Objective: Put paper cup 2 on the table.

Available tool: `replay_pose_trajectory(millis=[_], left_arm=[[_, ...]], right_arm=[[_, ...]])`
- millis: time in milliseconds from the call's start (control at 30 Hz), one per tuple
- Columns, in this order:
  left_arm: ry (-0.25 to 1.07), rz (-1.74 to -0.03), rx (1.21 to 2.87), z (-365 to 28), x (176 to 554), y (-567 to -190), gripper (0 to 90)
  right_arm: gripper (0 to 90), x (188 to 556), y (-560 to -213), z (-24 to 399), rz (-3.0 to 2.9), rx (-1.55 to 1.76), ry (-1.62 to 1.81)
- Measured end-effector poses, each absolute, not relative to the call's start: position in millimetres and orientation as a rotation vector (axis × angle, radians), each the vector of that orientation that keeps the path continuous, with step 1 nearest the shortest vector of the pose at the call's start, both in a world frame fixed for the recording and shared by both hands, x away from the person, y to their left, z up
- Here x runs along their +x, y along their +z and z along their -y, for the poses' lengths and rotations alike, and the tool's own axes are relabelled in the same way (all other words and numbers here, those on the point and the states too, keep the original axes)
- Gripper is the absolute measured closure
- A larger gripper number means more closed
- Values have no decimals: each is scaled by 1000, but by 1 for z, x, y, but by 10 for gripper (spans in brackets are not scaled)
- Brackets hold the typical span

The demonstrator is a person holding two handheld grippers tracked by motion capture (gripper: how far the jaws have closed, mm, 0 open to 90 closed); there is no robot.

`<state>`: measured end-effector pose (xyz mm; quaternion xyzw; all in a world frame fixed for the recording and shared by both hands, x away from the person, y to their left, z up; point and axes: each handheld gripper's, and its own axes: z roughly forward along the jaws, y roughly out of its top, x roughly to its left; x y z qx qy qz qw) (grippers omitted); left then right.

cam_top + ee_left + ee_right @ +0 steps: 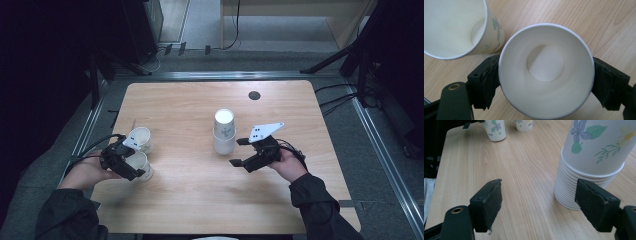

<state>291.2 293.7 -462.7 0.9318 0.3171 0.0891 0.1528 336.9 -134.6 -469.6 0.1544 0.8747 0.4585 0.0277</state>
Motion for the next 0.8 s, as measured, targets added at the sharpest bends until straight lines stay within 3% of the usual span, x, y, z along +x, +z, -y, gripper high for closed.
replay_pose_trajectory(millis=[500,800], left_arm=[[241,-909,2597,-299,288,-445,145],[255,-914,2438,-306,282,-415,148]], right_arm=[[221,337,-469,135,-2697,474,1422],[221,337,-470,134,-2705,473,1415]])
